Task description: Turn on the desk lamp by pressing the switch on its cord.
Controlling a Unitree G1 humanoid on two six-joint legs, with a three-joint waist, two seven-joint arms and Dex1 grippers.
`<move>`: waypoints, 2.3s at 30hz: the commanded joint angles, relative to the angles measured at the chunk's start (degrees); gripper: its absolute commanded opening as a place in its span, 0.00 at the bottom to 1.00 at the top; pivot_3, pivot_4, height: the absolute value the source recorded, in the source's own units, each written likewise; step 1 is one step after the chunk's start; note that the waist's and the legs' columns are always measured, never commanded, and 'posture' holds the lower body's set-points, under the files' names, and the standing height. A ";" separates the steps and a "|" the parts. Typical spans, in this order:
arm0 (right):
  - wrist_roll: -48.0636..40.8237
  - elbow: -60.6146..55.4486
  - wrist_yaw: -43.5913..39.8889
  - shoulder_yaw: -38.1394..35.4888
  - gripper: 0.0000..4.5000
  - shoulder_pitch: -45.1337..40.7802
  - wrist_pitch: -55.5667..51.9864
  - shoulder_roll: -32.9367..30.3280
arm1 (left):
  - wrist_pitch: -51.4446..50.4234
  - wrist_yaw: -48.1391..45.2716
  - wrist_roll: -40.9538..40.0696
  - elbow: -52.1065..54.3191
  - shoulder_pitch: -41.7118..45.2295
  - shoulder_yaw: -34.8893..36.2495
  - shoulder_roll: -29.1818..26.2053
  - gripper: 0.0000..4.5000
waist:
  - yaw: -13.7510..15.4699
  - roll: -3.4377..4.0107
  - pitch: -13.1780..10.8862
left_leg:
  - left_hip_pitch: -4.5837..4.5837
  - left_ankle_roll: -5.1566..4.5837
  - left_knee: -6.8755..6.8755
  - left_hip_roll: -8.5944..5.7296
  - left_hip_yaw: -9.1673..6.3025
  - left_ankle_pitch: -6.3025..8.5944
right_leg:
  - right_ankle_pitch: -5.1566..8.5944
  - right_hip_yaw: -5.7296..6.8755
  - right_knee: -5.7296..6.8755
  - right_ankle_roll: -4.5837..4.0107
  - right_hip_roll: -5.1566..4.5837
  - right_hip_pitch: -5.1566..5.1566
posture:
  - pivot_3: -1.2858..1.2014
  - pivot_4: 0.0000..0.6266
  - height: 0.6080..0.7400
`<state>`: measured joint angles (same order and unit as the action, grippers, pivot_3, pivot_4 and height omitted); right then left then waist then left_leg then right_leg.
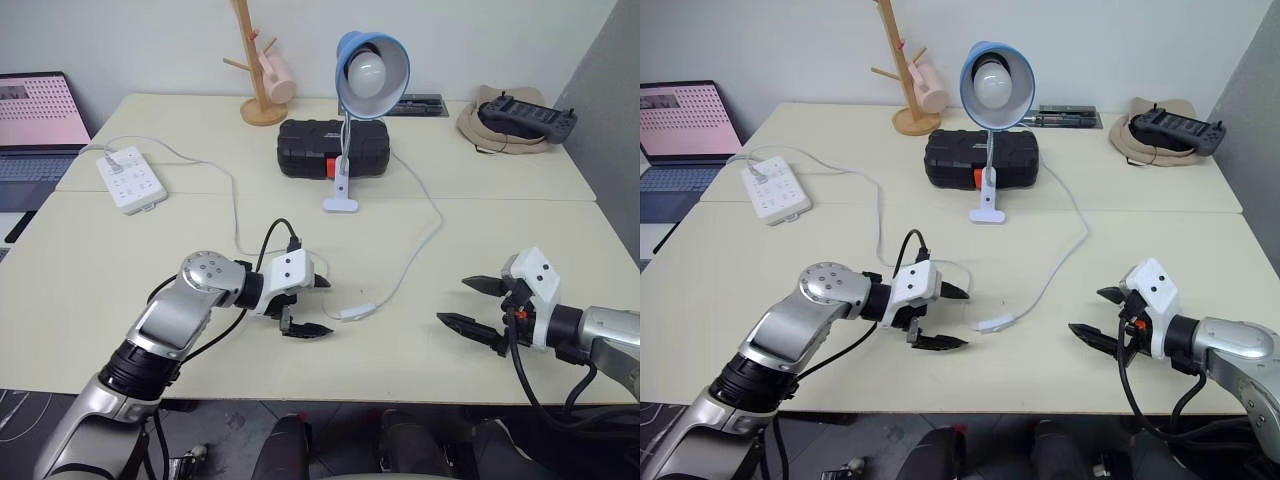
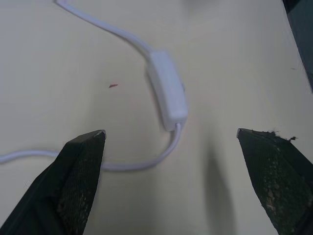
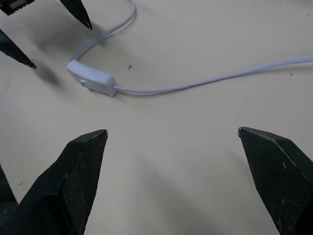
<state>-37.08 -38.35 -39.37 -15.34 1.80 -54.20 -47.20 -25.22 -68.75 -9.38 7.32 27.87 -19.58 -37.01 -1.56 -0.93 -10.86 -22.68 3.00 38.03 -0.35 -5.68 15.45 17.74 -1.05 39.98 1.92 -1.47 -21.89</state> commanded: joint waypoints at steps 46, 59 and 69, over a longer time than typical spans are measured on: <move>-28.32 4.65 23.14 -6.17 1.00 -5.92 -5.36 22.06 | -42.21 7.74 -34.21 -6.88 8.94 24.89 12.43 0.08 | -0.38 -0.02 0.05 | 0.22 0.00 -0.06 0.11 -0.16 0.00 | 0.01 0.07 -0.02 0.00 0.10 0.19 | 0.52 0.24 1.00; -61.68 12.40 42.71 4.53 1.00 -18.04 0.32 28.32 | -51.92 16.68 -46.23 -6.41 9.95 32.06 15.63 0.08 | -0.27 -0.01 0.05 | 0.13 0.02 -0.07 0.14 -0.36 -0.01 | 0.01 0.05 -0.03 -0.01 -0.16 0.13 | 0.52 0.24 1.00; -60.38 14.93 41.65 8.68 1.00 -20.35 2.49 27.19 | -52.31 20.77 -50.34 -5.06 9.06 32.40 16.60 0.08 | -0.30 -0.01 0.05 | 0.16 0.01 -0.08 0.06 -0.32 -0.01 | 0.01 0.01 -0.02 -0.01 0.00 0.10 | 0.52 0.24 1.00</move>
<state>-97.01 -22.73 3.34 -7.04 -17.34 -52.86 -19.76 -77.40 -48.20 -57.73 -0.11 36.78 11.88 -20.34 -1.86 -0.94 -10.81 -22.52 3.02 37.96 -0.28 -6.01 15.44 17.76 -1.06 39.95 1.92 -1.48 -21.79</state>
